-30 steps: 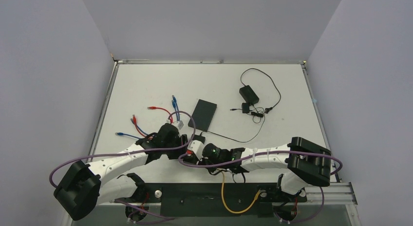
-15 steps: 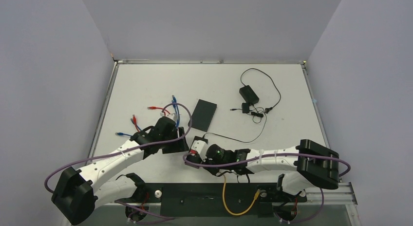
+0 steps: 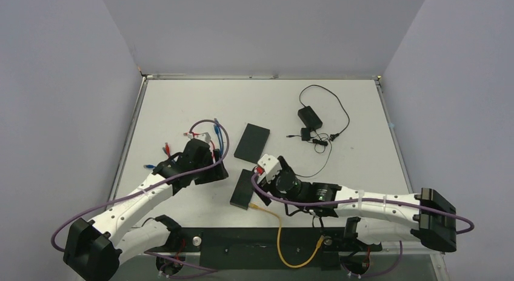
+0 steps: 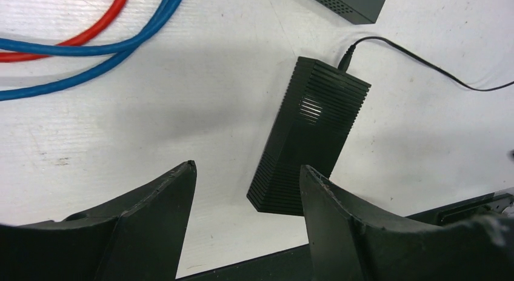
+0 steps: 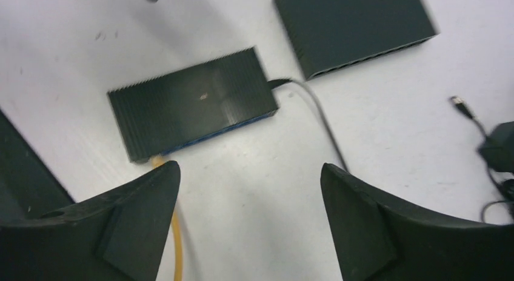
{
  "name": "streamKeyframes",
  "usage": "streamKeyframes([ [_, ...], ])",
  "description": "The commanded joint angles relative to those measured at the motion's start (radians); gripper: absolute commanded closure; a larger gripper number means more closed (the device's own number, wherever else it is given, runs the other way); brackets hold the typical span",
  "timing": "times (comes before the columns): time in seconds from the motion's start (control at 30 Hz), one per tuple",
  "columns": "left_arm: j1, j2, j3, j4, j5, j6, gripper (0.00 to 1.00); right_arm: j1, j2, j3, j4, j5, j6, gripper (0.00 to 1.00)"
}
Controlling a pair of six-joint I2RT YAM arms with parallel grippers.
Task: Insert the plug into the switch port
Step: Insert the connector into the switch port.
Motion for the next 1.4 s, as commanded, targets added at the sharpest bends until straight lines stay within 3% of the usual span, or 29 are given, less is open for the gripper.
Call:
streamKeyframes([
  [0.0, 0.038, -0.020, 0.061, 0.018, -0.020, 0.033, 0.39, -0.047, -0.135, -0.024, 0.155, 0.207, 0.025, 0.16],
  [0.17, 0.074, 0.007, 0.110, 0.023, -0.036, 0.064, 0.39, -0.119, -0.156, 0.016, 0.142, 0.313, 0.138, 0.14],
  [0.4, 0.136, 0.081, 0.200, 0.055, -0.063, 0.097, 0.39, -0.165, -0.150, 0.043, 0.151, 0.277, 0.152, 0.07],
  [0.83, 0.309, 0.305, 0.299, 0.174, -0.049, 0.086, 0.42, -0.169, -0.130, 0.043, 0.102, 0.258, 0.171, 0.25],
  [1.37, 0.402, 0.637, 0.408, 0.257, -0.034, -0.036, 0.54, -0.170, -0.146, -0.015, 0.109, 0.176, 0.194, 0.28],
])
